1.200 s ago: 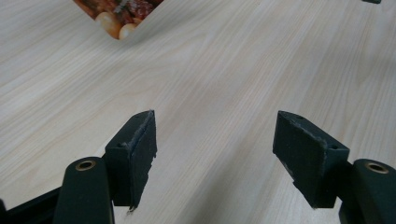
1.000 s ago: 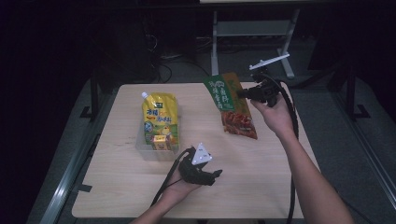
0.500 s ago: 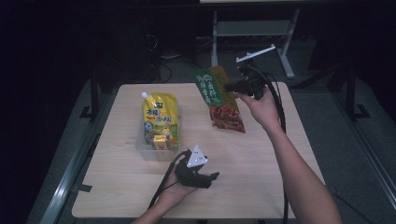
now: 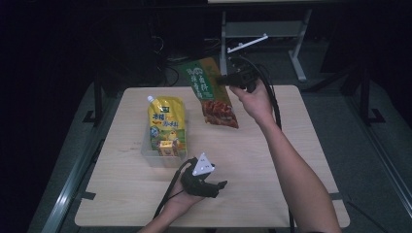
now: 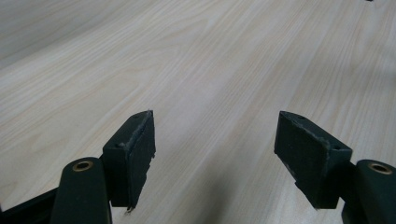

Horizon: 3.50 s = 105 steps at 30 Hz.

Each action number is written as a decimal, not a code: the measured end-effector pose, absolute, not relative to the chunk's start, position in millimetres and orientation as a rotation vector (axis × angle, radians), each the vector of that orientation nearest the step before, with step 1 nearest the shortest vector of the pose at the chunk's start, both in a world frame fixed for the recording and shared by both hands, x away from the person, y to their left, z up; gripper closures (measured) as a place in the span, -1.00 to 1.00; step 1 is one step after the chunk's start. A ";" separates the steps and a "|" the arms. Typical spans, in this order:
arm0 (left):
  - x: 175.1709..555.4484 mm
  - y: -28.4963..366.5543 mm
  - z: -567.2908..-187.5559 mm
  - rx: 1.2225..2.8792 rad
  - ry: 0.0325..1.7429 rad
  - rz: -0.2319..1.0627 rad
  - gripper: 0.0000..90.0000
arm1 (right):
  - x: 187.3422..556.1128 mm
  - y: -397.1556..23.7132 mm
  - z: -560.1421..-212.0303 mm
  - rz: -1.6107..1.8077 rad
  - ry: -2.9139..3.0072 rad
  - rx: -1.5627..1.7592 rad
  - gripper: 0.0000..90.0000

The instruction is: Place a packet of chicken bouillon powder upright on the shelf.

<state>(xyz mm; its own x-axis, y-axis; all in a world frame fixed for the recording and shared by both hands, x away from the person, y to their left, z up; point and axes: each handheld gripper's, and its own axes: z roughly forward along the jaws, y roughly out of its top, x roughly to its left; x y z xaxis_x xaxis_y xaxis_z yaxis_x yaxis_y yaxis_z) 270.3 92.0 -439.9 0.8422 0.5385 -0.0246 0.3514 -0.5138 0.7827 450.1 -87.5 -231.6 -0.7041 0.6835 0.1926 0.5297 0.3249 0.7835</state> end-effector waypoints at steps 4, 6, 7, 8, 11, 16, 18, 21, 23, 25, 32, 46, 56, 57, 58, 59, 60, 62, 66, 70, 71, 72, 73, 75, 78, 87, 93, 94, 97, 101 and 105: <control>270.7 92.8 -439.8 2.155 0.645 0.283 -0.37 | 455.6 -72.1 -224.2 1.340 2.419 1.081 1.00; 270.1 93.0 -439.7 2.155 0.645 0.284 -0.37 | 458.2 -64.4 -222.3 1.349 2.425 1.069 1.00; 270.0 93.6 -439.4 2.162 0.640 0.285 -0.37 | 459.7 -59.8 -221.6 1.351 2.429 1.062 1.00; 269.5 93.6 -439.6 2.161 0.643 0.285 -0.37 | 461.3 -55.1 -220.7 1.352 2.431 1.053 1.00; 269.1 93.6 -440.2 2.162 0.639 0.280 -0.37 | 466.1 -40.9 -218.3 1.366 2.439 1.036 1.00; 268.6 92.4 -440.6 2.165 0.626 0.283 -0.37 | 476.7 -16.3 -217.3 1.394 2.452 1.002 1.00; 268.4 91.4 -441.5 2.159 0.626 0.280 -0.37 | 481.6 -7.6 -218.3 1.405 2.459 0.990 1.00; 268.7 90.6 -442.4 2.166 0.621 0.281 -0.37 | 488.3 5.7 -223.0 1.412 2.472 0.998 1.00; 269.3 91.2 -442.2 2.171 0.615 0.286 -0.37 | 492.4 13.7 -227.3 1.409 2.482 1.002 1.00; 269.1 91.5 -442.0 2.165 0.621 0.287 -0.37 | 496.1 21.2 -232.7 1.420 2.489 1.005 1.00; 268.6 92.0 -440.5 2.181 0.614 0.294 -0.37 | 503.3 38.3 -245.7 1.438 2.503 1.017 1.00; 268.0 91.7 -438.9 2.192 0.593 0.300 -0.37 | 508.3 47.7 -288.4 1.521 2.474 1.106 1.00; 267.1 88.7 -440.9 2.211 0.580 0.305 -0.37 | 506.1 37.0 -316.4 1.607 2.402 1.185 1.00; 266.8 88.2 -441.0 2.211 0.581 0.302 -0.37 | 505.5 36.0 -319.4 1.613 2.395 1.188 1.00; 265.7 86.4 -442.0 2.183 0.599 0.294 -0.37 | 505.0 34.9 -322.5 1.612 2.388 1.187 1.00; 265.6 86.2 -442.1 2.188 0.596 0.296 -0.37 | 504.2 33.5 -324.6 1.618 2.379 1.199 1.00; 265.4 85.7 -442.4 2.186 0.596 0.297 -0.37 | 503.6 32.0 -325.9 1.635 2.367 1.211 1.00; 265.8 85.9 -442.4 2.200 0.587 0.301 -0.37 | 503.7 29.3 -328.2 1.638 2.363 1.224 1.00; 266.0 85.2 -442.6 2.202 0.587 0.298 -0.37 | 500.5 27.4 -327.6 1.592 2.369 1.189 0.99; 266.3 85.1 -442.6 2.203 0.585 0.301 -0.37 | 497.4 28.2 -327.0 1.532 2.410 1.163 0.91; 266.2 84.8 -442.8 2.200 0.587 0.296 -0.37 | 496.8 28.2 -327.8 1.512 2.422 1.152 0.89; 266.1 84.8 -442.8 2.202 0.585 0.298 -0.37 | 496.0 28.0 -328.5 1.491 2.440 1.143 0.91; 266.2 84.9 -442.8 2.204 0.584 0.298 -0.37 | 495.0 27.6 -329.1 1.472 2.449 1.136 0.93; 266.0 84.9 -442.6 2.198 0.588 0.298 -0.37 | 493.8 24.9 -330.7 1.459 2.455 1.129 0.94; 265.7 85.4 -441.6 2.197 0.587 0.307 -0.37 | 493.1 22.6 -334.1 1.417 2.492 1.143 0.93; 265.6 85.7 -442.3 2.202 0.587 0.311 -0.37 | 486.4 16.5 -354.5 1.331 2.612 1.128 0.93; 265.0 85.6 -443.1 2.202 0.590 0.311 -0.37 | 480.7 14.2 -367.7 1.292 2.669 1.101 0.96; 265.0 85.6 -443.2 2.202 0.591 0.309 -0.37 | 479.6 14.5 -367.9 1.281 2.670 1.091 0.96; 264.9 85.7 -443.4 2.203 0.590 0.311 -0.37 | 477.7 16.7 -367.8 1.269 2.679 1.089 0.98; 265.1 85.9 -443.5 2.203 0.596 0.308 -0.37 | 475.7 20.3 -369.0 1.212 2.678 1.089 1.00; 265.6 86.9 -442.8 2.202 0.587 0.316 -0.37 | 473.9 20.6 -382.4 1.153 2.694 1.104 1.00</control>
<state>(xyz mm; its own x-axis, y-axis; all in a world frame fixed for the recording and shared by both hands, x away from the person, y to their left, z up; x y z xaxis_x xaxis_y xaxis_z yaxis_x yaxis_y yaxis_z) 265.6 86.9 -442.8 0.8601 0.5093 0.0293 0.3046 -0.5587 0.7714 473.9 20.6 -382.4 -0.7513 0.6102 0.2513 0.6030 0.4802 0.6370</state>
